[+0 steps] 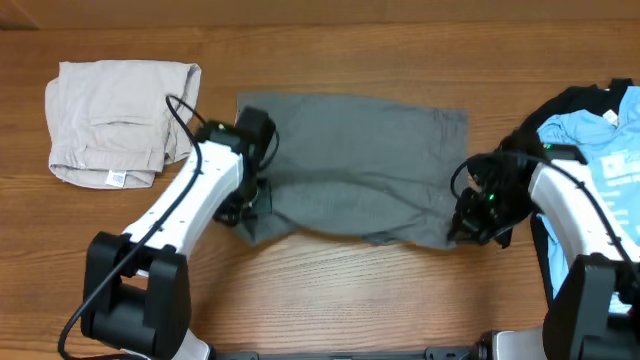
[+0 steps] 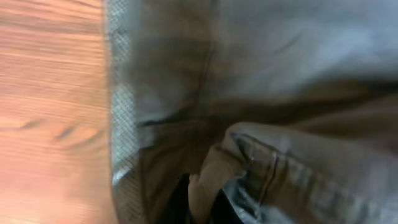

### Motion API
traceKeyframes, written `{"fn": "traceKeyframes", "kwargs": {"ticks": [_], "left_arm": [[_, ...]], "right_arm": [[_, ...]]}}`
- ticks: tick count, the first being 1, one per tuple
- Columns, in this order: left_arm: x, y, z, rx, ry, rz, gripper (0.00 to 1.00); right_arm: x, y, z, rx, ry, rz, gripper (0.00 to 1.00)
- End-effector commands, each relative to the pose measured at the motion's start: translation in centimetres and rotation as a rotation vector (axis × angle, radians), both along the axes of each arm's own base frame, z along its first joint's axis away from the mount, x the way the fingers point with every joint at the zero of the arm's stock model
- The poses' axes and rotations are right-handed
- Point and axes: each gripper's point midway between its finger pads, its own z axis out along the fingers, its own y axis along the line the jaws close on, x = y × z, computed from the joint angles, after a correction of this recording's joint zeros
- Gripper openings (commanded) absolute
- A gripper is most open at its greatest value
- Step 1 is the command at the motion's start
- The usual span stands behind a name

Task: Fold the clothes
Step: 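Drag the grey pants waistband back with both grippers, stretching it flat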

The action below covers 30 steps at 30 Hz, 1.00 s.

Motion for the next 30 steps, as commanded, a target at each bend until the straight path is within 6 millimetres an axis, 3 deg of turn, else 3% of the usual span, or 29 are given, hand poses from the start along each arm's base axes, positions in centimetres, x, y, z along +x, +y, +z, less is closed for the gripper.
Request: {"fn": "traceKeyframes", "kwargs": {"ticks": [1,5,14,18,25,27,30], "left_arm": [[-1.3,-0.1,-2.7,-0.034,0.010,0.027,0.04],[0.1,-0.3,-5.1,-0.050,-0.080,0.071,0.04],[2.2,0.1,-7.1,-0.027,-0.197,0.091,0.04],[3.7,0.6,-8.2,0.015,-0.247,0.091,0.04],[8.5,0.9,-12.8,0.036,-0.384,0.109,0.04],[9.8,0.9,-13.5,0.022,-0.430,0.122,0.04],[11.2,0.7,-12.9,0.004,-0.482,0.131,0.04]], "right_arm": [[-0.3,0.2,-1.8,-0.005,0.005,-0.069,0.04],[0.9,0.1,-3.7,-0.017,-0.056,-0.093,0.04],[3.9,-0.6,-5.9,-0.050,-0.179,-0.138,0.04],[5.4,-2.1,-6.4,-0.135,-0.224,-0.202,0.04],[11.3,-2.8,-5.1,-0.140,-0.479,-0.228,0.04],[13.4,-3.0,-4.2,-0.139,-0.572,-0.232,0.04],[15.1,-3.2,-3.3,-0.138,-0.654,-0.236,0.04]]}}
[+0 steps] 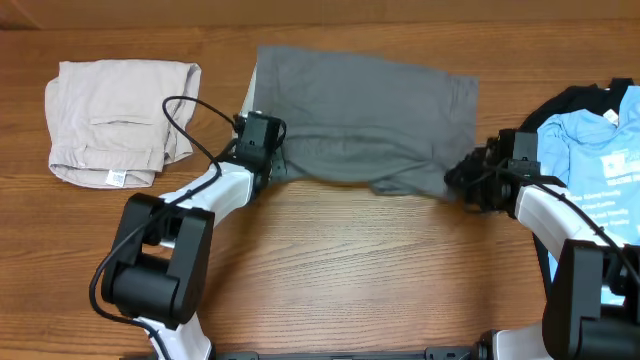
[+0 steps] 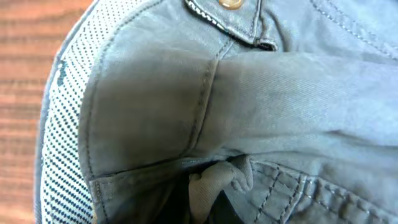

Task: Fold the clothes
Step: 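Drag the grey pants waistband back with both grippers, stretching it flat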

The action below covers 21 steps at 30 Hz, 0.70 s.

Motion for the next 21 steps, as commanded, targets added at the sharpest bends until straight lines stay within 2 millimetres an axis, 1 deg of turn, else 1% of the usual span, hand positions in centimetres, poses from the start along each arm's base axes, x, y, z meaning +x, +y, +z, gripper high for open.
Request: {"fn": "traceKeyframes", "kwargs": {"ticks": [1,3,4,7,9,10,11,12,13,14,15,17,18,19,21], "left_arm": [[-2.6,2.3,-5.7,0.053,0.147,0.039,0.04],[-1.7,1.6,-4.9,0.050,0.133,-0.017,0.04],[-1.1,1.1,-4.0,0.044,0.128,-0.050,0.04],[0.2,0.6,-0.7,0.051,0.119,-0.084,0.04],[0.7,0.5,1.9,0.057,0.112,-0.094,0.04],[0.7,0.5,3.5,0.057,0.117,-0.094,0.04],[0.3,0.6,5.3,0.061,0.138,-0.095,0.04],[-0.2,0.7,6.3,0.065,0.155,-0.095,0.04],[-1.5,1.1,8.8,0.075,0.195,-0.095,0.04],[-1.9,1.2,9.6,0.077,0.205,-0.094,0.04],[-2.7,1.4,10.8,0.080,0.219,-0.094,0.04],[-3.8,1.7,12.3,0.078,0.234,-0.095,0.07],[-4.8,1.9,13.2,0.079,0.249,-0.096,0.10],[-5.3,2.0,13.4,0.080,0.258,-0.094,0.11],[-6.8,2.3,13.5,0.083,0.310,-0.097,0.13]], "right_arm": [[1.5,-0.4,0.8,-0.021,-0.063,-0.010,0.04],[2.0,-0.4,1.2,-0.025,-0.085,-0.006,0.04],[2.3,-0.2,1.7,-0.021,-0.094,0.009,0.04],[2.7,0.7,3.3,0.007,-0.109,0.080,0.04],[2.3,0.9,4.5,0.023,-0.075,0.086,0.04],[1.9,1.0,5.2,0.027,-0.050,0.094,0.04],[1.0,1.8,6.4,0.049,-0.023,0.153,0.04],[0.1,2.6,7.2,0.073,-0.009,0.207,0.04],[-1.4,3.5,8.6,0.109,0.023,0.272,0.04],[-2.1,3.7,9.0,0.118,0.045,0.285,0.04],[-3.4,3.8,9.6,0.126,0.097,0.287,0.04],[-5.2,3.9,9.8,0.136,0.161,0.281,0.04],[-6.8,3.8,9.4,0.135,0.231,0.272,0.04],[-7.6,3.7,9.2,0.132,0.271,0.267,0.04],[-9.7,3.3,8.2,0.117,0.366,0.255,0.04]]}}
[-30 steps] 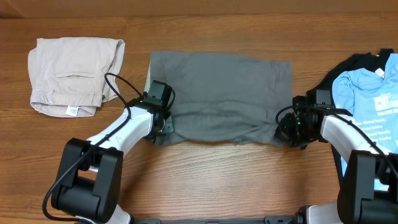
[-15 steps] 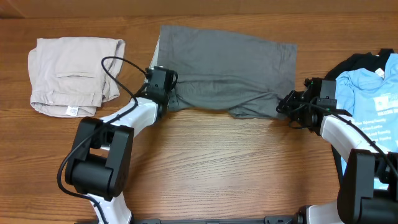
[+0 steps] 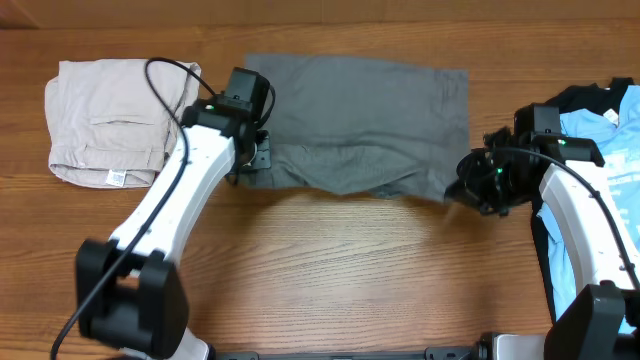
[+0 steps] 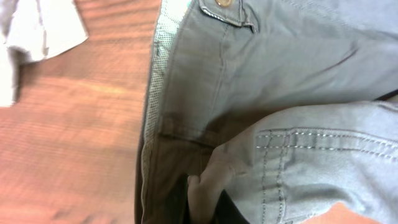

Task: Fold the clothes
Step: 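Drag the grey pants waistband back with both grippers, stretching it flat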

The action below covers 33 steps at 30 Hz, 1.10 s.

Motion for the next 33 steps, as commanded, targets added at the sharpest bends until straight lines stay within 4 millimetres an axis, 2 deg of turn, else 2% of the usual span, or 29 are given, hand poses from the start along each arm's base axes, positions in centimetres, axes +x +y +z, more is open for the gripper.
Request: {"fn": "traceKeyframes", "kwargs": {"ticks": [1,6,7,9,14,15,18,22,27,33], "left_arm": [[-1.9,0.5,1.5,-0.001,0.036,-0.008,0.15],[-4.5,1.1,-0.3,0.017,0.145,0.018,0.20],[-5.3,1.3,-1.2,0.025,0.178,0.019,0.21],[-6.9,1.7,-2.8,0.041,0.231,0.019,0.21],[-9.7,2.3,-5.1,0.055,0.327,0.023,0.20],[-10.4,2.1,-5.5,0.038,0.352,0.024,0.15],[-11.2,1.4,-6.4,-0.010,0.379,0.035,0.09],[-10.8,1.0,-8.0,-0.032,0.347,0.036,0.04],[-10.8,1.0,-11.4,-0.037,0.340,0.077,0.04],[-9.3,0.6,-13.9,-0.043,0.320,0.076,0.04]], "right_arm": [[-2.7,-0.3,-0.6,-0.032,0.091,0.028,0.04],[-7.0,-0.1,-2.7,-0.026,0.259,0.027,0.04],[-8.2,0.1,-3.4,-0.022,0.299,0.029,0.04],[-9.4,0.2,-4.1,-0.017,0.338,0.030,0.04],[-11.3,0.4,-4.8,-0.007,0.416,0.011,0.04],[-11.4,0.4,-4.8,-0.007,0.423,0.008,0.04],[-10.3,0.3,-5.2,-0.017,0.383,-0.015,0.04],[-8.5,0.1,-5.8,-0.025,0.322,-0.053,0.04],[-6.9,-1.4,-7.4,-0.112,0.286,-0.076,0.04],[-4.0,-1.6,-9.5,-0.113,0.226,-0.116,0.04]]}}
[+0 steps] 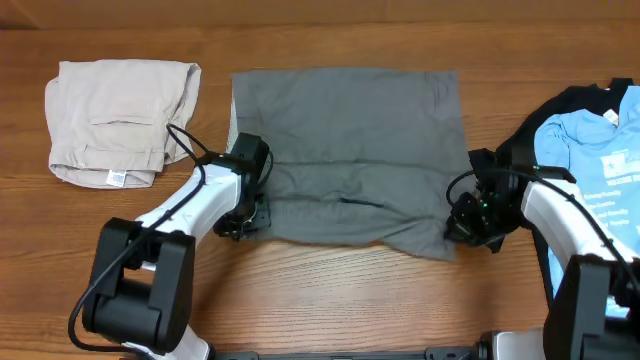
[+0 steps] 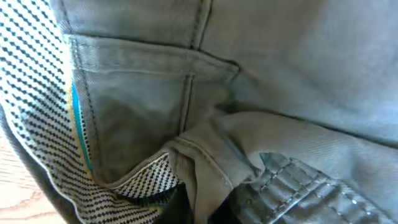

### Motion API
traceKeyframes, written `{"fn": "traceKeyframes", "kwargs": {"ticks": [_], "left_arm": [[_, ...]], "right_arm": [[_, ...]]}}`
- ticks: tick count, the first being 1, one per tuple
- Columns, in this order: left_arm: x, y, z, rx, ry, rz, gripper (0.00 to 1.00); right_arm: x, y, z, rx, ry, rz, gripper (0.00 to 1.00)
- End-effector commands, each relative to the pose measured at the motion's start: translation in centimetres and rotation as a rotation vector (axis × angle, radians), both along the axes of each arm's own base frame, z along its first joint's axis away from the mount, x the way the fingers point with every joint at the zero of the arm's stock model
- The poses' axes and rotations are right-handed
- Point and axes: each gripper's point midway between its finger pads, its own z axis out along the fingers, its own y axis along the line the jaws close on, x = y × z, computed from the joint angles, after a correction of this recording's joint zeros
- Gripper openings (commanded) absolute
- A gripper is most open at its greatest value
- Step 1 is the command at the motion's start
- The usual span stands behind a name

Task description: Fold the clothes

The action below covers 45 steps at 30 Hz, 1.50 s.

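Grey trousers (image 1: 345, 130) lie spread in the middle of the table, with a creased band along their near edge. My left gripper (image 1: 243, 215) sits at the near left corner. In the left wrist view it (image 2: 200, 208) is shut on a bunched fold of grey cloth (image 2: 205, 155), beside the dotted waistband lining (image 2: 37, 93). My right gripper (image 1: 463, 224) is at the near right corner and appears shut on the hem there; its fingertips are hidden under the arm.
A folded beige garment (image 1: 120, 120) lies at the far left. A light blue shirt (image 1: 605, 150) on a black garment (image 1: 570, 105) is heaped at the right edge. Bare wooden table (image 1: 330, 300) runs along the front.
Both grippers have moved toward the table's front with the trousers' near edge. The cloth now reaches further forward and lies flatter, with its far edge a little nearer than before.
Both grippers first held the trousers' near corners near the table's front. One second later the trousers and both grippers were further back, the cloth bunched. At 1.1 s ago they were still back there. Now the near edge is forward again and the cloth is spread.
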Motion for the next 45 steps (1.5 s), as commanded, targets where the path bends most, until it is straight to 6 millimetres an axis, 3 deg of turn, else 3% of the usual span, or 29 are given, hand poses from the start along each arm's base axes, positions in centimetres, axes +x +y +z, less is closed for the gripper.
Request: {"fn": "traceKeyframes", "kwargs": {"ticks": [1,5,11,13,18,22,26,28,29,31,34,38,45], "left_arm": [[0.1,-0.1,-3.0,-0.004,0.031,0.023,0.05],[1.6,-0.5,-5.5,-0.011,0.003,0.023,0.12],[6.2,-1.8,-8.1,-0.057,-0.161,0.021,0.04],[8.0,-2.3,-8.1,-0.078,-0.234,0.020,0.04],[12.0,-2.8,-6.5,-0.097,-0.361,-0.055,0.04],[14.3,-2.5,-2.9,-0.085,-0.335,-0.081,0.04],[14.8,-2.6,2.4,-0.065,-0.250,-0.126,0.04],[14.1,-2.5,4.7,-0.055,-0.198,-0.142,0.04],[13.4,-2.4,6.3,-0.047,-0.152,-0.142,0.04],[12.5,-2.2,7.8,-0.040,-0.108,-0.141,0.04],[10.7,-2.1,10.1,-0.050,-0.049,-0.140,0.04],[7.5,-1.7,12.5,-0.061,0.015,-0.123,0.04],[2.8,-0.8,13.4,-0.056,0.111,-0.075,0.04]], "right_arm": [[1.1,-0.4,-1.6,-0.023,-0.001,-0.035,0.04],[4.1,-0.7,-3.8,-0.030,-0.080,-0.039,0.04],[9.7,-0.5,-5.2,0.000,-0.288,-0.037,0.04],[11.8,-0.5,-4.6,0.007,-0.382,-0.034,0.04],[14.9,-0.3,-2.8,0.024,-0.505,-0.022,0.04],[15.9,1.9,2.7,0.194,-0.523,0.078,0.04],[14.0,0.4,7.7,0.085,-0.411,0.132,0.04],[12.7,0.4,9.4,0.086,-0.368,0.129,0.04],[11.0,0.5,10.4,0.088,-0.324,0.126,0.04],[9.0,0.6,10.8,0.087,-0.263,0.122,0.04],[6.2,0.6,10.5,0.088,-0.148,0.117,0.04],[1.8,0.5,8.7,0.079,0.039,0.113,0.04],[-3.1,0.9,4.5,0.098,0.213,0.083,0.04]]}}
